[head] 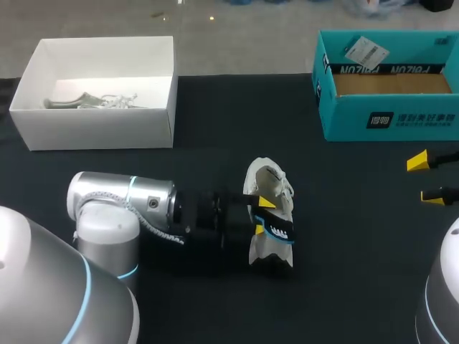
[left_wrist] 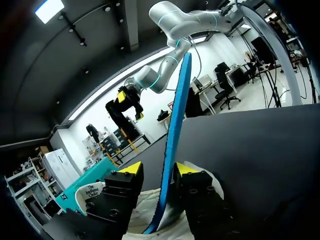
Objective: Take the shoe out of the shoebox, open the shoe tongue, remove and reinsert the insole, then place the shoe into the shoebox
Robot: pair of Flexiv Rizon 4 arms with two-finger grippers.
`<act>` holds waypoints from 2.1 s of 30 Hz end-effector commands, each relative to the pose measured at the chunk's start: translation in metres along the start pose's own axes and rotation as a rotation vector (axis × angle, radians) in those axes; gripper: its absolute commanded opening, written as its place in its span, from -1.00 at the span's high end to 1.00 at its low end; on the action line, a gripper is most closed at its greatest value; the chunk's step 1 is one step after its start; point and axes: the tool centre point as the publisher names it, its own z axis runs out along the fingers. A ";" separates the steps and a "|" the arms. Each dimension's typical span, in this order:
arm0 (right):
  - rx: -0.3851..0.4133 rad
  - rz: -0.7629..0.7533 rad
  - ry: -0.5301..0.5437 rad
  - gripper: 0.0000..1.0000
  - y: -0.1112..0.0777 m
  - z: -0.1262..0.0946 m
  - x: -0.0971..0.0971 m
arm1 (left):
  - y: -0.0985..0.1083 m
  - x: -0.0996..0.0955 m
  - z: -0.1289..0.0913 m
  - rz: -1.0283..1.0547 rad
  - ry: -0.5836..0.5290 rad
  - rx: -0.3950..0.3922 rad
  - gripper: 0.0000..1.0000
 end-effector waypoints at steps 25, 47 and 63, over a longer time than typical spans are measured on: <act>-0.002 0.001 -0.003 -1.00 -0.002 0.000 0.000 | 0.049 -0.011 -0.001 -0.056 -0.045 -0.066 1.00; -0.002 0.001 -0.003 -1.00 -0.002 0.000 0.000 | 0.009 -0.001 -0.001 -0.060 -0.012 -0.010 0.89; -0.002 0.001 -0.003 -1.00 -0.002 0.000 0.000 | 0.061 -0.018 -0.006 -0.107 -0.068 -0.060 1.00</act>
